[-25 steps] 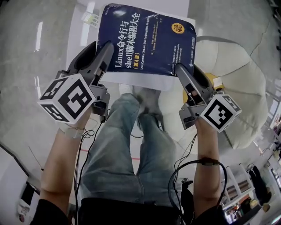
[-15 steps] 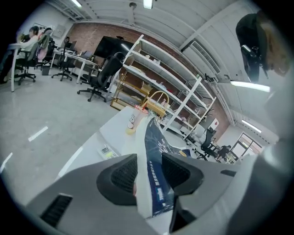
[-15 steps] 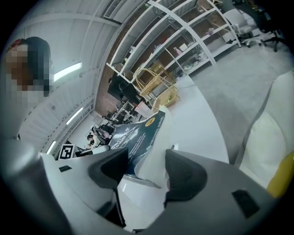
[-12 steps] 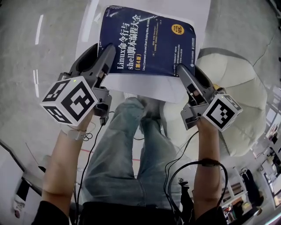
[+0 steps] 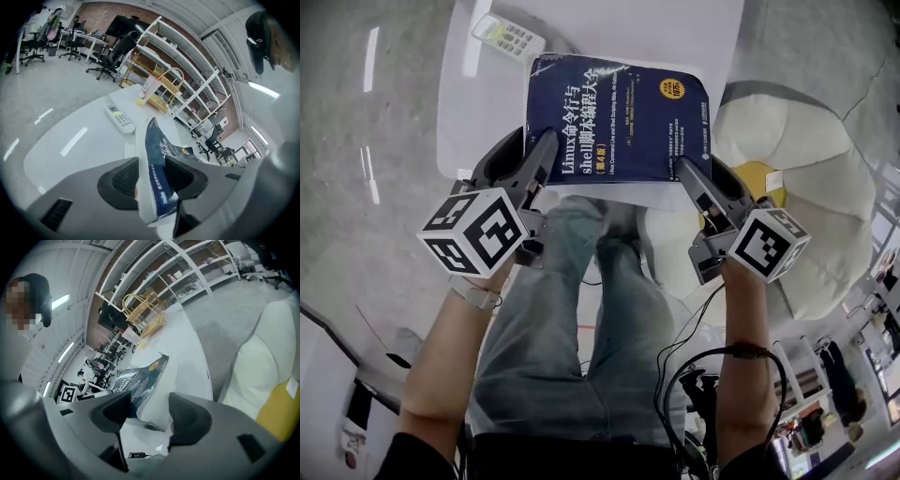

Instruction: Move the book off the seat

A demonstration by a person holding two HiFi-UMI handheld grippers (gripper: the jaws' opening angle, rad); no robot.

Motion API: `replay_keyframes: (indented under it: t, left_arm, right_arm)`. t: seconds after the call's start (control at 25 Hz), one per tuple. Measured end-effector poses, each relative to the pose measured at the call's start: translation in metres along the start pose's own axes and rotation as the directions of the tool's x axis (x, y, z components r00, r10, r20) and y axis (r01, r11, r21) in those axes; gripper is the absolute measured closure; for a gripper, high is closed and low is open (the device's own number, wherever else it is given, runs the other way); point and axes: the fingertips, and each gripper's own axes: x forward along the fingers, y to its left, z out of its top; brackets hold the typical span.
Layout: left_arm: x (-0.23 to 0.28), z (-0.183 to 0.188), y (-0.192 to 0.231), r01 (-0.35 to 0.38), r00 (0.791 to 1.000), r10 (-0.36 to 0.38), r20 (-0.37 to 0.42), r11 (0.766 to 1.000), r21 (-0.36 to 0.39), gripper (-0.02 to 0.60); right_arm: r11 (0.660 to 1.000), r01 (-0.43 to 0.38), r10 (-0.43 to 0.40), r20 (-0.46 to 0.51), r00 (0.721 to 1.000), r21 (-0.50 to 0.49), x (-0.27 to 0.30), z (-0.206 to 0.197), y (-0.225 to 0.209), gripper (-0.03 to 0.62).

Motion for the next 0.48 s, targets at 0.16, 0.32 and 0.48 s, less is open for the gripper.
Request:
replay_keyframes:
  t: [0.16, 0.32, 0.48]
  left_arm:
    - [0.006, -0.002, 0.004, -0.014, 0.999, 0.015, -0.053, 1.0, 0.026, 0.41]
    - [0.011, -0.007, 0.006, -0.022, 0.993, 0.029, -0.11, 0.997, 0.067, 0.41]
    - [0.017, -0.012, 0.006, -0.008, 0.988, 0.023, -0.152, 0.995, 0.098, 0.408]
  right_arm:
    - [0.999, 0.03, -0.032, -0.037, 0.999, -0.045, 0.002, -0.002, 0.001, 0.333]
    - [0.994, 0.062, -0.067, -0.057, 0.996, -0.09, 0.004, -0.003, 0.0, 0.333]
    - [0.988, 0.102, -0.11, -0.069, 0.991, -0.119, 0.007, -0.006, -0.005, 0.333]
